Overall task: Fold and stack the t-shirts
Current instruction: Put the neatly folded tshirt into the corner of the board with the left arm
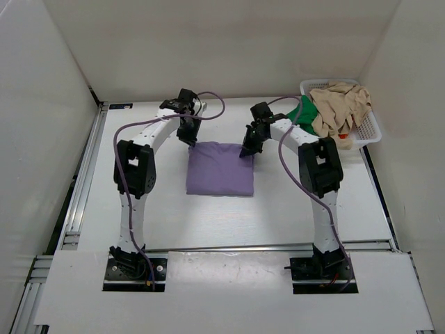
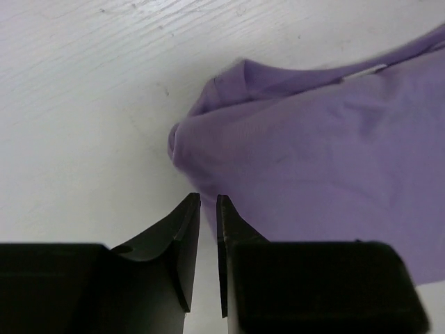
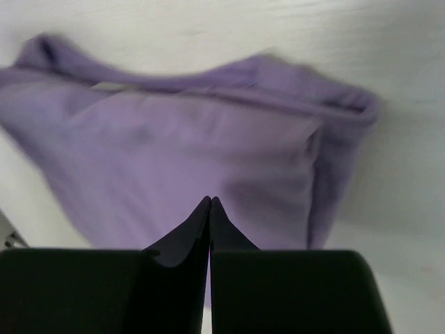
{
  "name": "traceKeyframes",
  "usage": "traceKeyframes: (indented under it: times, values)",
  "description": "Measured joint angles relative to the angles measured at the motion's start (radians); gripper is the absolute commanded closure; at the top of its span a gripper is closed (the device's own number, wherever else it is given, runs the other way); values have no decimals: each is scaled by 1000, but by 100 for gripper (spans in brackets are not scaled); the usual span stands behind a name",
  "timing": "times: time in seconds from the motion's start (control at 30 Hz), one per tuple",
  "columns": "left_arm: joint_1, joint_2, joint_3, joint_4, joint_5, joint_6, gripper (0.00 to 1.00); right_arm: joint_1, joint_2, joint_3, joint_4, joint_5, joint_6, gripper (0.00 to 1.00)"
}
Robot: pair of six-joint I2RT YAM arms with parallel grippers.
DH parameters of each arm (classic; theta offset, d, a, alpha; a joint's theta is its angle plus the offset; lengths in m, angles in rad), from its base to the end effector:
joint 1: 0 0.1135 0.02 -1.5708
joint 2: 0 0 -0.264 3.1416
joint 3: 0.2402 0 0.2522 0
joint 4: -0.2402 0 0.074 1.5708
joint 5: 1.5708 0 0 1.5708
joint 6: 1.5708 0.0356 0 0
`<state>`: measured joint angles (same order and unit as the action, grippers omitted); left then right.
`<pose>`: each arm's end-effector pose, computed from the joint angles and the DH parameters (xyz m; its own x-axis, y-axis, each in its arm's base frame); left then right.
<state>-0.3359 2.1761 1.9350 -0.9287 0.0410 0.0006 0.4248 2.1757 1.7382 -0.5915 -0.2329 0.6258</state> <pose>0.4387 -0.1547 0.2295 -0.8690 0.3040 -0.3904 0.3450 0.9379 -0.0375 0.4280 0.2026 0.1881 -0.9311 0.2044 -0.3021 0.0444 0.8856 0.4623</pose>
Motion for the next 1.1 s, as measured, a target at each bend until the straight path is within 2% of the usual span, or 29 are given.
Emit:
traceKeyframes:
  times: [0.13,0.3,0.37,0.43,0.47,0.6,0.7,0.73,0.93,1.1]
  values:
    - [11,96,47,-2,1,0,66,-23,81,24,-6,33,55,99]
    - [41,171,76,-5,-8,-1,66,-58,85,72,-9,100,83,99]
    - [48,175,83,-6,-16,0,61,-69,85,81,-10,116,86,99]
    - [52,175,93,-5,-27,0,53,-78,85,85,-11,127,85,99]
    - [53,175,97,-4,-31,2,41,-82,85,87,-12,130,85,99]
    - [54,170,103,-5,-57,0,22,-83,84,93,-15,132,74,99]
    - [58,140,98,-5,-60,0,17,-82,73,93,-32,124,61,99]
    - [60,116,82,1,-56,-1,13,-81,63,90,-40,121,55,99]
    - [72,-119,-114,-6,75,0,13,-79,-138,-57,-63,105,19,94]
    - [75,-122,-217,-36,190,-1,13,-79,-317,-174,-63,98,-5,92]
